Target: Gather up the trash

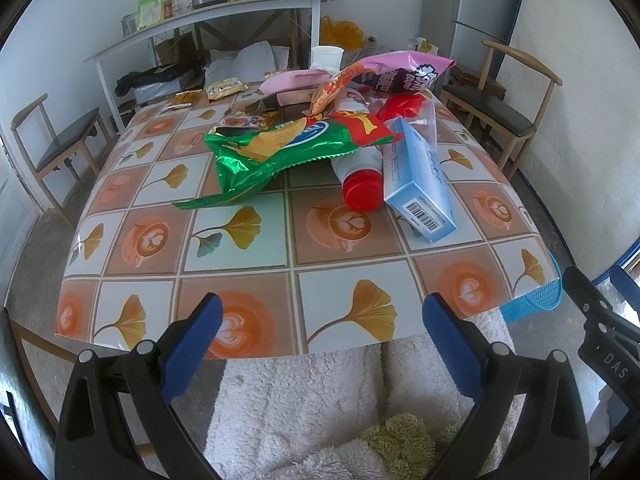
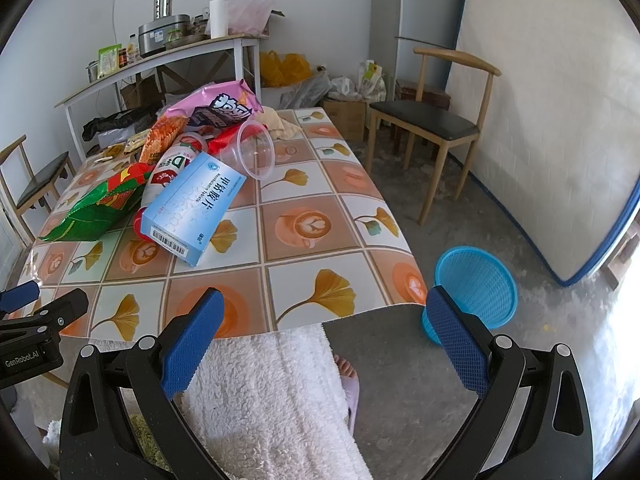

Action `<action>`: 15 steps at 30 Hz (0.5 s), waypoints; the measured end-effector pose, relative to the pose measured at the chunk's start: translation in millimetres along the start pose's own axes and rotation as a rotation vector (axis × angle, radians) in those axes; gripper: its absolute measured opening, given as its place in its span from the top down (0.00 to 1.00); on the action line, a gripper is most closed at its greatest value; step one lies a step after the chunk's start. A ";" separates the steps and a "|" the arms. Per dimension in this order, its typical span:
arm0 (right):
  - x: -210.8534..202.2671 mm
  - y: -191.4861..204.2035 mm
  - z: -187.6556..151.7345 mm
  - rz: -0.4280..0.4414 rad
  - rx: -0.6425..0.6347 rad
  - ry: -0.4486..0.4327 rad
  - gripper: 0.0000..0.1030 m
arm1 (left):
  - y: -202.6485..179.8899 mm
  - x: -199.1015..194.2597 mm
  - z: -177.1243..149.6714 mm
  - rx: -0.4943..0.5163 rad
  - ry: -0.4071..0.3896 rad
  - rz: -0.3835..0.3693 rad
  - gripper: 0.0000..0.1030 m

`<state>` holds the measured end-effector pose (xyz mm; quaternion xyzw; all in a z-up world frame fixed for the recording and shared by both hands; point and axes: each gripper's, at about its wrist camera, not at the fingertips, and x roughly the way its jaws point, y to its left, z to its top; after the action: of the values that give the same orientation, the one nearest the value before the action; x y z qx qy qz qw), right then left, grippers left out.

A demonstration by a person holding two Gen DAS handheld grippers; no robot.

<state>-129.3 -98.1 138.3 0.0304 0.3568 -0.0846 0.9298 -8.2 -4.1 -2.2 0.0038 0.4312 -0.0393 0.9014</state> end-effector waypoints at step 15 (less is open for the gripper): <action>-0.1 -2.0 0.4 0.002 0.002 0.000 0.06 | 4.6 1.7 -3.0 -0.005 0.004 0.007 0.05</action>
<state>-129.5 -100.1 138.7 0.0315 0.3568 -0.0839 0.9299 -9.2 0.5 -5.5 0.0032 0.4332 -0.0352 0.9006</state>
